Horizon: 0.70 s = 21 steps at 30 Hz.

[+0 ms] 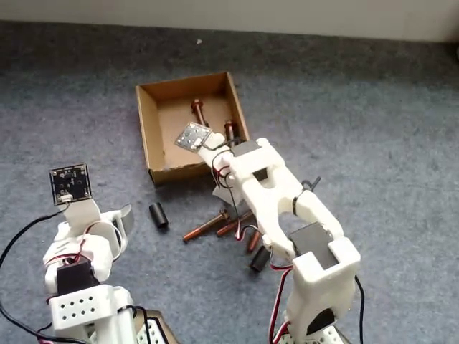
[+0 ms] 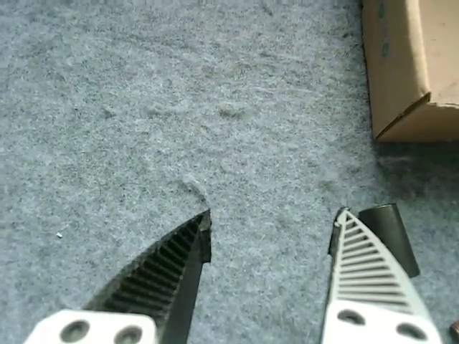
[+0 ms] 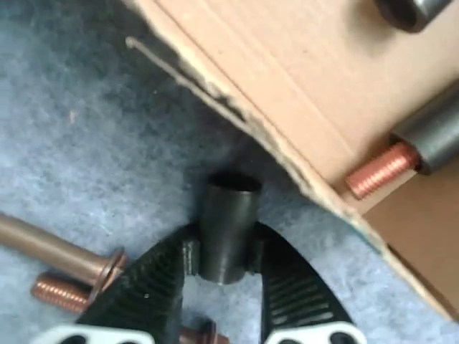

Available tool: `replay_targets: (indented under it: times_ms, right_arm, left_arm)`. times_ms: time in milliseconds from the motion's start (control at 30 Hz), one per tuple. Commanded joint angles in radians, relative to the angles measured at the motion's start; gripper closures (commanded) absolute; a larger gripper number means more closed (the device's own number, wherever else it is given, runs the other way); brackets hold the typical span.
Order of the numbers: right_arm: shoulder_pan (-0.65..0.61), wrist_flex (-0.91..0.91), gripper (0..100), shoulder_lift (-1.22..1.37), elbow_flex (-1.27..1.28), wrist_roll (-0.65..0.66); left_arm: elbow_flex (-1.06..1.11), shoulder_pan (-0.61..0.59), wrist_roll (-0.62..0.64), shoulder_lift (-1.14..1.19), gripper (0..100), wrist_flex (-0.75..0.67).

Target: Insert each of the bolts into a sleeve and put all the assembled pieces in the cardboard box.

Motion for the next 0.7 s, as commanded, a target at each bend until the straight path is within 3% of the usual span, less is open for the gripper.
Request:
replay_targets:
  times_ms: [0, 133, 400, 667]
  right_arm:
    - [0.005, 0.059, 99.3, -0.071, 0.005, 0.006]
    - [0.004, 0.116, 99.5, -0.225, 0.005, -0.068]
    - [0.027, 0.268, 99.5, -0.483, 0.008, -0.514]
    - [0.193, 0.311, 99.5, -0.647, 0.035, -0.862]
  left_arm:
    - [-0.004, -0.005, -0.008, -0.005, 72, -0.017]
    - [-0.004, -0.005, -0.008, -0.005, 72, -0.017]
    - [-0.004, -0.005, -0.009, -0.005, 72, -0.017]
    - [-0.044, 0.008, -0.094, -0.004, 76, -0.012]
